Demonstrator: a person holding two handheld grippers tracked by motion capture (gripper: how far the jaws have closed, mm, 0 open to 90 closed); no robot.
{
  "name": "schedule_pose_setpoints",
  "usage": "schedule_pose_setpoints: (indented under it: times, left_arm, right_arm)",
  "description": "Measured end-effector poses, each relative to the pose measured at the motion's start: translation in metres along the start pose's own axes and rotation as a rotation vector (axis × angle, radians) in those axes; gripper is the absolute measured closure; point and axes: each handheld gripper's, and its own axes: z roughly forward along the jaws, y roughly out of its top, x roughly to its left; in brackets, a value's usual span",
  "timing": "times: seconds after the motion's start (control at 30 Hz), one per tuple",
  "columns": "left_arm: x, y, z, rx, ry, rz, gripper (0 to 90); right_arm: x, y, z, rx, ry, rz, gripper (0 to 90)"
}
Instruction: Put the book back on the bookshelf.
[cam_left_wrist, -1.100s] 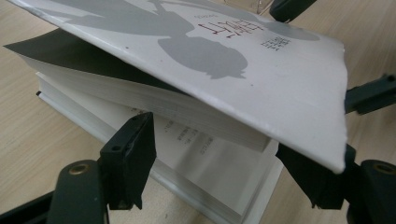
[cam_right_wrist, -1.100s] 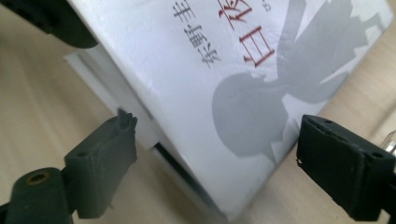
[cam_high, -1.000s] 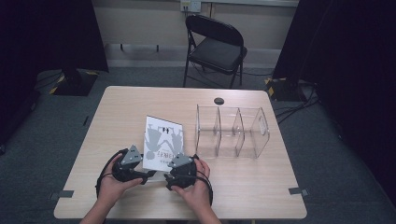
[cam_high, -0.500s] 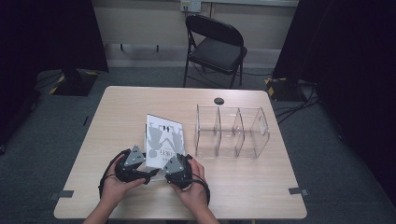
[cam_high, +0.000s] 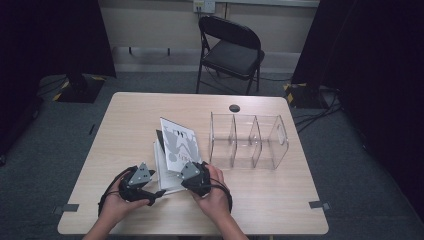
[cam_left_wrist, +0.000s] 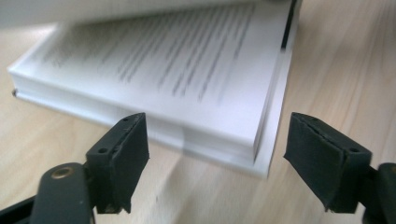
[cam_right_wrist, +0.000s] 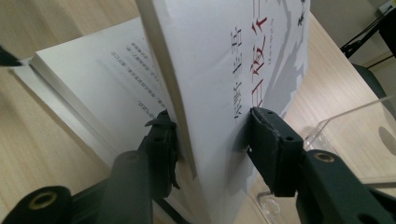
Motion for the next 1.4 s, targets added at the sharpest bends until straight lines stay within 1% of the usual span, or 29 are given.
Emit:
schedule_pose_setpoints:
  times: [0.07, 0.1, 0.13, 0.17, 0.2, 0.23, 0.3, 0.33, 0.4, 0.43, 0.5, 0.53, 0.6, 0.63, 0.67, 0.7, 0.73, 0.77, 0.8, 0.87, 0.9, 0.93, 0.97, 1.0, 1.03, 1.13, 1.17, 1.3, 1.4]
  left_arm:
    - [0.001, -0.001, 0.0, -0.006, 0.001, -0.002, 18.9]
    - [0.002, -0.005, 0.0, 0.0, -0.015, -0.027, 18.7]
    - [0.004, -0.006, 0.0, 0.013, -0.012, -0.02, 18.4]
    - [0.005, -0.008, 0.001, 0.015, -0.008, -0.034, 17.5]
    - [0.007, -0.01, 0.002, 0.015, -0.008, -0.057, 16.6]
    - [0.009, -0.012, 0.002, 0.025, -0.007, -0.051, 16.5]
    - [0.01, -0.014, 0.002, 0.029, -0.001, -0.056, 20.7]
    - [0.013, -0.017, 0.003, 0.046, 0.013, -0.055, 20.5]
    - [0.013, -0.018, 0.005, 0.067, 0.02, -0.051, 19.9]
    - [0.014, -0.018, 0.007, 0.05, 0.026, -0.061, 19.8]
    - [0.014, -0.017, 0.011, 0.038, 0.036, -0.063, 19.6]
    - [0.014, -0.015, 0.013, 0.029, 0.04, -0.056, 19.7]
    - [0.014, -0.014, 0.015, 0.026, 0.037, -0.061, 20.3]
    - [0.014, -0.01, 0.02, 0.02, 0.043, -0.06, 20.6]
    - [0.014, -0.008, 0.021, 0.024, 0.048, -0.059, 20.5]
    - [0.014, -0.004, 0.023, 0.026, 0.067, -0.036, 20.5]
    - [0.014, -0.004, 0.023, 0.026, 0.067, -0.036, 20.3]
    - [0.014, 0.0, 0.025, 0.039, 0.086, -0.011, 20.4]
    - [0.013, 0.003, 0.027, 0.037, 0.104, -0.007, 21.8]
    - [0.015, 0.006, 0.031, 0.05, 0.096, -0.023, 21.2]
    - [0.015, 0.006, 0.033, 0.035, 0.094, -0.042, 21.1]
    - [0.015, 0.005, 0.034, 0.025, 0.088, -0.055, 21.3]
    - [0.015, 0.005, 0.034, 0.025, 0.089, -0.053, 21.4]
    - [0.016, 0.006, 0.032, 0.03, 0.098, -0.039, 22.2]
    - [0.016, 0.007, 0.03, 0.035, 0.099, -0.032, 23.2]
    - [0.016, 0.008, 0.026, 0.033, 0.101, -0.044, 23.5]
    - [0.017, 0.008, 0.023, 0.029, 0.114, -0.051, 23.5]
    - [0.019, 0.008, 0.022, 0.024, 0.119, -0.071, 23.5]
    - [0.019, 0.007, 0.023, 0.018, 0.117, -0.067, 23.0]
  right_arm:
    - [-0.005, 0.001, -0.003, 0.002, 0.0, 0.007, 56.0]
    - [-0.009, 0.003, -0.006, 0.002, -0.002, 0.014, 57.2]
    - [-0.011, 0.005, -0.007, 0.005, -0.007, 0.02, 58.0]
    - [-0.013, 0.006, -0.01, 0.007, -0.01, 0.026, 58.9]
    - [-0.016, 0.008, -0.012, 0.008, -0.014, 0.032, 59.7]
    - [-0.019, 0.01, -0.013, 0.008, -0.016, 0.032, 60.3]
    - [-0.022, 0.012, -0.014, 0.01, -0.015, 0.034, 60.7]
    - [-0.026, 0.015, -0.017, 0.013, -0.012, 0.037, 61.4]
    - [-0.028, 0.018, -0.02, 0.023, -0.008, 0.039, 61.7]
    - [-0.029, 0.02, -0.02, 0.023, -0.007, 0.036, 61.8]
    - [-0.029, 0.024, -0.023, 0.033, 0.002, 0.034, 61.9]
    - [-0.03, 0.026, -0.024, 0.038, 0.006, 0.037, 61.9]
    - [-0.03, 0.029, -0.025, 0.046, 0.01, 0.038, 61.9]
    - [-0.031, 0.033, -0.027, 0.053, 0.018, 0.032, 62.0]
    - [-0.032, 0.036, -0.028, 0.06, 0.024, 0.024, 62.0]
    - [-0.033, 0.038, -0.029, 0.067, 0.028, 0.026, 62.0]
    - [-0.033, 0.038, -0.029, 0.067, 0.028, 0.026, 62.0]
    - [-0.035, 0.042, -0.031, 0.075, 0.042, 0.022, 62.1]
    - [-0.036, 0.043, -0.031, 0.078, 0.044, 0.025, 62.1]
    - [-0.038, 0.046, -0.03, 0.09, 0.048, 0.023, 62.0]
    - [-0.038, 0.047, -0.03, 0.093, 0.05, 0.024, 62.0]
    - [-0.039, 0.049, -0.03, 0.108, 0.056, 0.017, 61.9]
    - [-0.039, 0.051, -0.03, 0.117, 0.058, 0.017, 61.8]
    - [-0.04, 0.052, -0.029, 0.114, 0.059, 0.004, 61.8]
    - [-0.041, 0.053, -0.03, 0.122, 0.062, 0.008, 61.8]
    - [-0.042, 0.054, -0.029, 0.111, 0.06, 0.008, 61.8]
    - [-0.043, 0.056, -0.03, 0.11, 0.061, 0.02, 61.9]
    - [-0.043, 0.057, -0.029, 0.111, 0.061, 0.023, 61.8]
    - [-0.043, 0.058, -0.029, 0.114, 0.062, 0.016, 61.8]
